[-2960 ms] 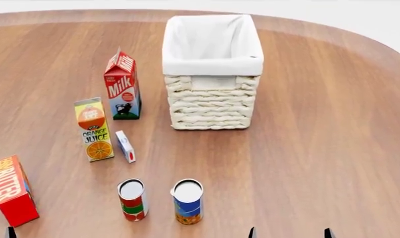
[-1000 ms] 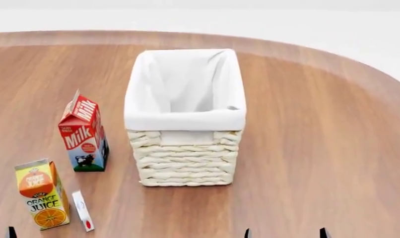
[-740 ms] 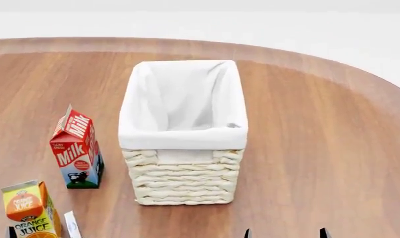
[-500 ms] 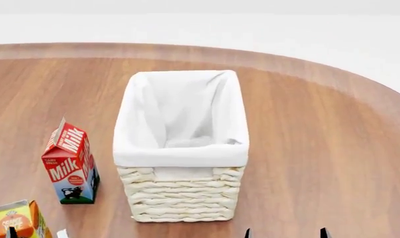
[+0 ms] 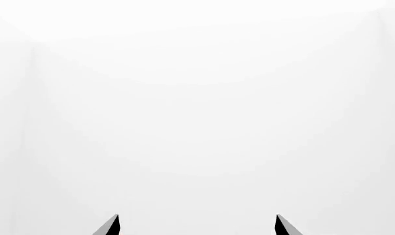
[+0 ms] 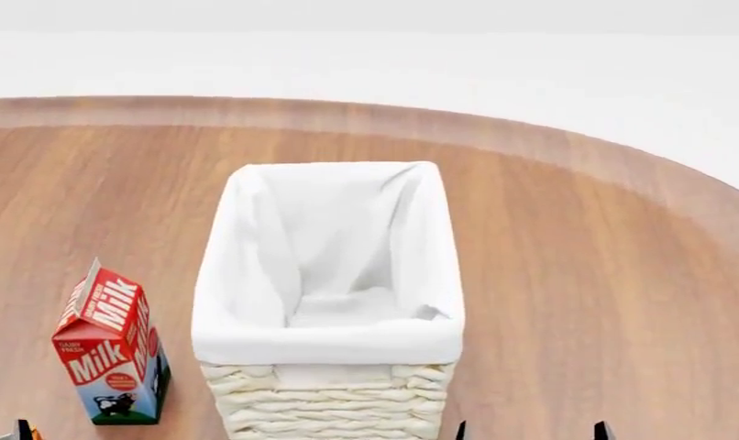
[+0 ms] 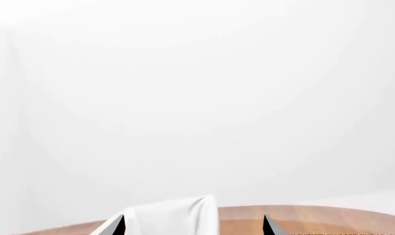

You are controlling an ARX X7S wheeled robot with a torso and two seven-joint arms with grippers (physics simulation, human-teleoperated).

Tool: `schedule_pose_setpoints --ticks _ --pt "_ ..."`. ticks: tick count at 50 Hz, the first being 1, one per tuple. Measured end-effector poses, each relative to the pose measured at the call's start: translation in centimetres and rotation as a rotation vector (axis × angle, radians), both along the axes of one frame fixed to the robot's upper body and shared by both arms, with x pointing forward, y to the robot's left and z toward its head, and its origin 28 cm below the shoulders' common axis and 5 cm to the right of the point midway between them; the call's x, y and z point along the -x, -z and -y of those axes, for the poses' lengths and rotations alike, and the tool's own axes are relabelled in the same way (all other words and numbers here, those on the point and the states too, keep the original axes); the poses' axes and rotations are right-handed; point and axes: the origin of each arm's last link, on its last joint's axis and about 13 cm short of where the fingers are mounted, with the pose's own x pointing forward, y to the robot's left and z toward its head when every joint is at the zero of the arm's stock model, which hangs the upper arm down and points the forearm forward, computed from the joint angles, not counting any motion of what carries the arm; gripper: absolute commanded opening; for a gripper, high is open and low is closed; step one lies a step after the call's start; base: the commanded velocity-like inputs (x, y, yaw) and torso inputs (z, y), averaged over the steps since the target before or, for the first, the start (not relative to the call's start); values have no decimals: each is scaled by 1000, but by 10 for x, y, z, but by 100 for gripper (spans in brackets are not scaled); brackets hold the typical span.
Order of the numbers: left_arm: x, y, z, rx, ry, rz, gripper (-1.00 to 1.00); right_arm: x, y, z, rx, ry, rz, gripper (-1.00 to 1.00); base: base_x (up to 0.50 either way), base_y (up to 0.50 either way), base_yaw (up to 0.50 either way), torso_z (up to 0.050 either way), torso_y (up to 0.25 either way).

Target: Pick up the alphabet soup, and put it in the basket.

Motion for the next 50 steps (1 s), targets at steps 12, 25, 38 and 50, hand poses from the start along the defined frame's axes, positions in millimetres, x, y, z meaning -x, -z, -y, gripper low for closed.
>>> schedule_pose_setpoints --ticks 12,25,38,50 --pt "0 0 0 -1 0 -1 100 -1 0 1 -17 4 -4 100 0 0 0 0 0" --pt "0 0 0 0 -3 -1 100 -2 1 4 -4 7 -5 100 0 0 0 0 0" --pt "-1 1 0 -3 -4 -5 100 2 2 20 199 -136 -46 100 0 0 0 0 0" --pt "-1 0 0 -3 -5 -5 100 6 1 30 314 -301 -95 100 0 0 0 0 0"
